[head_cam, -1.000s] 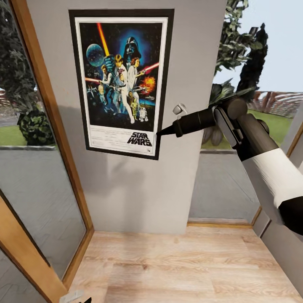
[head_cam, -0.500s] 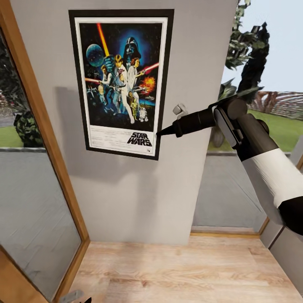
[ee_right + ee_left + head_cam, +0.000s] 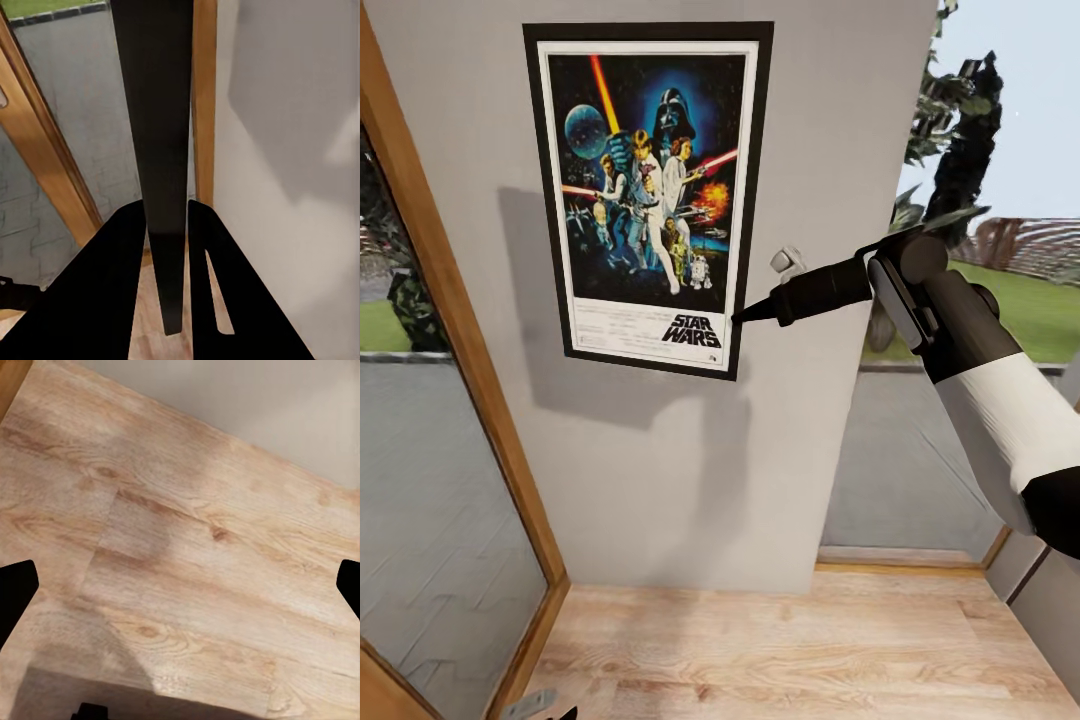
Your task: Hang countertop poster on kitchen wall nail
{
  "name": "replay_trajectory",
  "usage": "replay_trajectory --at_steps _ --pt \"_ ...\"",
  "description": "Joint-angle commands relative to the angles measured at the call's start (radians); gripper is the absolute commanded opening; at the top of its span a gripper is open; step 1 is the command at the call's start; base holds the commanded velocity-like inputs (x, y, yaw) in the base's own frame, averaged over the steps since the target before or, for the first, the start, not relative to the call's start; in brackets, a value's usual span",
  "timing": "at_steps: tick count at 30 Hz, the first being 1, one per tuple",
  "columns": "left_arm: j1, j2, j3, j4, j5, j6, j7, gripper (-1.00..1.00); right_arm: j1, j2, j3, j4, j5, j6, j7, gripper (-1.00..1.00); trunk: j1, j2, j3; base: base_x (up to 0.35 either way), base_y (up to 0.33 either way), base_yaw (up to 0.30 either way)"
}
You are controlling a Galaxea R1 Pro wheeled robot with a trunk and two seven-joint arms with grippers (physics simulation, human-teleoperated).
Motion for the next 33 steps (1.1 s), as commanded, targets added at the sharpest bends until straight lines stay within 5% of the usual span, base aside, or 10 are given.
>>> replay_trajectory --at_steps 1,19,33 --pt "-0.001 0.000 0.008 0.002 0.000 -0.001 -0.007 1.00 -0.002 -0.001 0.002 0.000 -0.005 0.006 0.000 -1.00 0.001 -0.002 -0.002 0.087 0.000 0.000" --pt "-0.001 0.000 0.008 0.002 0.001 -0.001 -0.007 1.00 -0.002 -0.001 0.002 0.000 -0.005 0.006 0.000 -1.00 0.001 -0.002 -0.002 0.282 0.000 0.000" --pt "-0.001 0.000 0.008 0.001 0.001 -0.001 -0.007 1.00 -0.002 -0.001 0.002 0.000 -0.005 0.006 0.000 -1.00 0.001 -0.002 -0.002 0.043 0.000 0.000"
